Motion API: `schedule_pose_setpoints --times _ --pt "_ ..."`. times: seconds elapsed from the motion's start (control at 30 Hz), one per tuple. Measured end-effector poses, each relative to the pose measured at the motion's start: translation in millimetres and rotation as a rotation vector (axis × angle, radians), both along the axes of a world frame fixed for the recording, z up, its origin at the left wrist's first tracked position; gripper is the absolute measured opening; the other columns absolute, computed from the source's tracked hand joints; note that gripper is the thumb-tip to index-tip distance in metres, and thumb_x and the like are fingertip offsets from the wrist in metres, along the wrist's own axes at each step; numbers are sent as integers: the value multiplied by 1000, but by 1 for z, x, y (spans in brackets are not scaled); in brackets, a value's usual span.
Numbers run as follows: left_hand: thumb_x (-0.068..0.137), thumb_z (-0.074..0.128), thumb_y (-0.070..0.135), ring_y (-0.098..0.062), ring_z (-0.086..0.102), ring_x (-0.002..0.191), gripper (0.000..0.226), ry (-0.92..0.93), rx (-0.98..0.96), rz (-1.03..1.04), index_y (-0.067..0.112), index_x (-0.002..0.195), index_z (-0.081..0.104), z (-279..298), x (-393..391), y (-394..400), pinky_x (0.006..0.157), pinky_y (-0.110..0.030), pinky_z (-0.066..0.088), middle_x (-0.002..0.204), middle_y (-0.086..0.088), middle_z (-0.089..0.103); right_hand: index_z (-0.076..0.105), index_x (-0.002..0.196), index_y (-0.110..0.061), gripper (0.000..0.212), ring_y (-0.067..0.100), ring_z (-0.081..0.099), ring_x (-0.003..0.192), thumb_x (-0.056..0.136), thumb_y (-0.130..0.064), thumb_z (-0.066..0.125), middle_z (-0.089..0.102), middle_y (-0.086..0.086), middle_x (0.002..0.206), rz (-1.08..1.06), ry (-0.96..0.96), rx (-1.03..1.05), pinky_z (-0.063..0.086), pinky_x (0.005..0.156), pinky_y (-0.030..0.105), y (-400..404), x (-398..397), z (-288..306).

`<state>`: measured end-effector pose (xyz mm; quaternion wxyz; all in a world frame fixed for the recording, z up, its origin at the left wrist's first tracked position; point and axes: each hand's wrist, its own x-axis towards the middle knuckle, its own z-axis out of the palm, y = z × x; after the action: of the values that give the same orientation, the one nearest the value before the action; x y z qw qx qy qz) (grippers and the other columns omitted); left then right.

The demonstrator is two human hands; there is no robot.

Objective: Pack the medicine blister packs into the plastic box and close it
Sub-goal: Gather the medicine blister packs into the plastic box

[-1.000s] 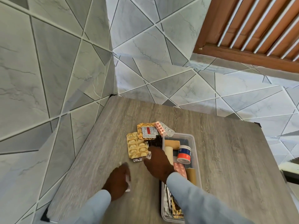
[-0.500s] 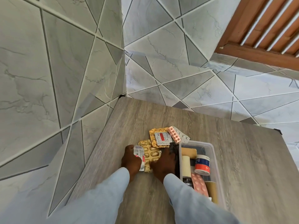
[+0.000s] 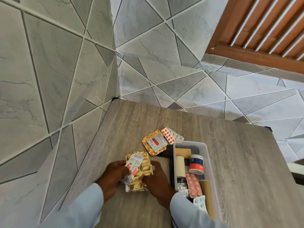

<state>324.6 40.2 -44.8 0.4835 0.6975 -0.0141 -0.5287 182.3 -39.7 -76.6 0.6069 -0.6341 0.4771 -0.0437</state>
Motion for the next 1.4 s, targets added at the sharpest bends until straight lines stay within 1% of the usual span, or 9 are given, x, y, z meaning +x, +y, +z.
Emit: schedule_pose_setpoints --times 0.17,0.3,0.43,0.57,0.73,0.9,1.0,1.17,1.4 --pt "86 51 -8 -36 66 90 28 42 -129 -46 7 106 63 30 -27 -2 76 -43 53 100 -19 70 44 125 -28 41 5 60 107 87 -27 60 61 -12 117 6 -156 -151 52 94 31 2 -33 46" --pt "84 60 -1 -36 67 94 25 -73 -193 -164 11 106 62 51 -59 -23 80 -47 54 103 -17 69 47 117 -26 28 7 64 97 92 -15 56 64 -9 107 -91 -197 -234 56 81 23 -16 -79 76" --pt "82 66 7 -26 70 89 21 -252 -192 -300 20 98 63 53 -108 -48 77 -44 58 99 -7 72 55 103 -20 22 28 71 82 91 -2 54 69 13 96 -334 -187 -131 60 68 42 -33 -138 85" --pt "86 58 7 -19 69 82 16 -467 -121 -366 22 90 65 41 -141 -63 73 -39 59 91 -2 72 54 101 -24 19 22 71 72 90 -8 56 70 10 87 -401 29 -234 60 65 43 -44 -194 76" --pt "86 56 12 -22 65 75 8 -522 51 -301 15 81 63 23 -161 -54 65 -39 58 82 -6 67 55 105 -23 19 13 68 67 88 -17 58 70 0 76 -274 223 -318 59 67 40 -30 -216 59" --pt "81 68 20 -18 61 71 10 -635 91 -257 19 73 62 25 -176 -44 61 -29 47 74 0 66 42 134 -22 44 18 54 114 93 -37 46 58 -1 122 -33 405 -607 41 96 31 -7 -206 49" --pt "75 75 17 -20 64 67 14 -599 76 -285 15 68 63 27 -177 -40 61 -33 53 67 -1 65 47 123 -23 35 21 50 109 94 -42 44 55 1 118 112 507 -763 42 88 32 -1 -202 50" --pt "77 75 10 -20 69 70 9 -586 23 -363 11 75 67 24 -177 -34 62 -43 61 74 -4 70 62 95 -22 32 24 56 74 72 -45 59 60 4 93 133 518 -971 51 52 35 8 -214 35" --pt "85 66 6 -16 70 73 9 -580 -61 -298 14 83 67 27 -173 -27 56 -25 57 81 -3 73 70 99 -17 46 31 66 98 75 -51 53 70 9 105 346 590 -1067 55 71 44 21 -212 25"
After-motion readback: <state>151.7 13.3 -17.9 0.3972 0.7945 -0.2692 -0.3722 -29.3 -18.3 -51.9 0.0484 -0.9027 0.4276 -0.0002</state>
